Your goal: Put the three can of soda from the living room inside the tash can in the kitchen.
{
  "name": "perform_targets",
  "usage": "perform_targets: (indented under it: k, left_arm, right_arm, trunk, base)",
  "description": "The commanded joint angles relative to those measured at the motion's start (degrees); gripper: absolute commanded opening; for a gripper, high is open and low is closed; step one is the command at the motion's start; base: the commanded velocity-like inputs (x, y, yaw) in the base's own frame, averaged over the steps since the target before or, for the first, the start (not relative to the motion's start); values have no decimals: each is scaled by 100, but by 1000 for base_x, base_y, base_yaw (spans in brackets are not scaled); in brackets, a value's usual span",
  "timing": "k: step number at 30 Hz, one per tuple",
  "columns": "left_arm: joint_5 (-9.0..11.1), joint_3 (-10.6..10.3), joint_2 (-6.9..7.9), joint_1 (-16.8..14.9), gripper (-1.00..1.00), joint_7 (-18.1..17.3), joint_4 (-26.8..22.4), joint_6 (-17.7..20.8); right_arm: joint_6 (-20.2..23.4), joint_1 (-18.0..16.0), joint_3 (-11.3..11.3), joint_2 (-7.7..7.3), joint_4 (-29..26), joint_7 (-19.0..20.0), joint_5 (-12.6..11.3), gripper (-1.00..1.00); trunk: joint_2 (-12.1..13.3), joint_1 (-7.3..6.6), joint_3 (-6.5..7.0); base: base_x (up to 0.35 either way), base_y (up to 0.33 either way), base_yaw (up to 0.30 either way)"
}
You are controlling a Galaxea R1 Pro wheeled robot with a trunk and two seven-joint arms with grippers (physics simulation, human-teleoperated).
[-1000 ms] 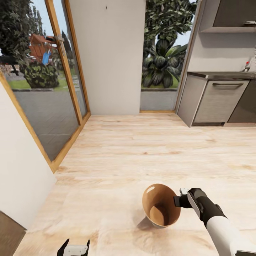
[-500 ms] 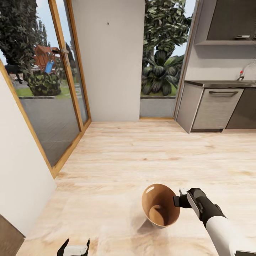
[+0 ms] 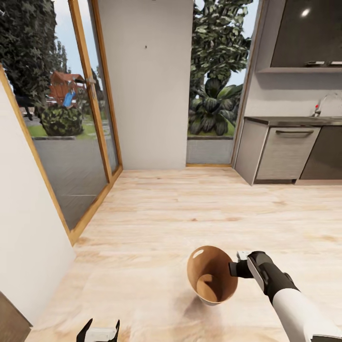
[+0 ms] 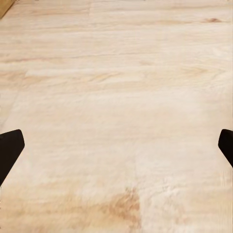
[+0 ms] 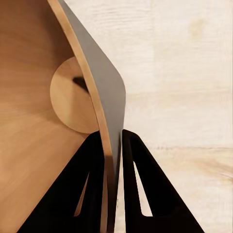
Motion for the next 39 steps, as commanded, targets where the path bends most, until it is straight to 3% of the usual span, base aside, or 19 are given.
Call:
perform_targets:
  k: [1,17,39]
  left_arm:
    - [0,0,0,0,100,0,0,0]
    - [2,-3,0,0,100,0,5,4]
    - [-9,-3,-2,-9,100,-24,88,19]
  right_arm:
    - [5,-2,-4,14,-4,38,-70,-100]
    - [5,-2,6,137,-26,25,-57,-100]
    - [44,-2,-4,146,-64,20,-24,-100]
  trunk:
    - [41,-23,19]
    - [683,-374,306]
    - [1565,-858,701]
  base:
    - [0,0,0]
    - [0,0,0]
    - [0,0,0]
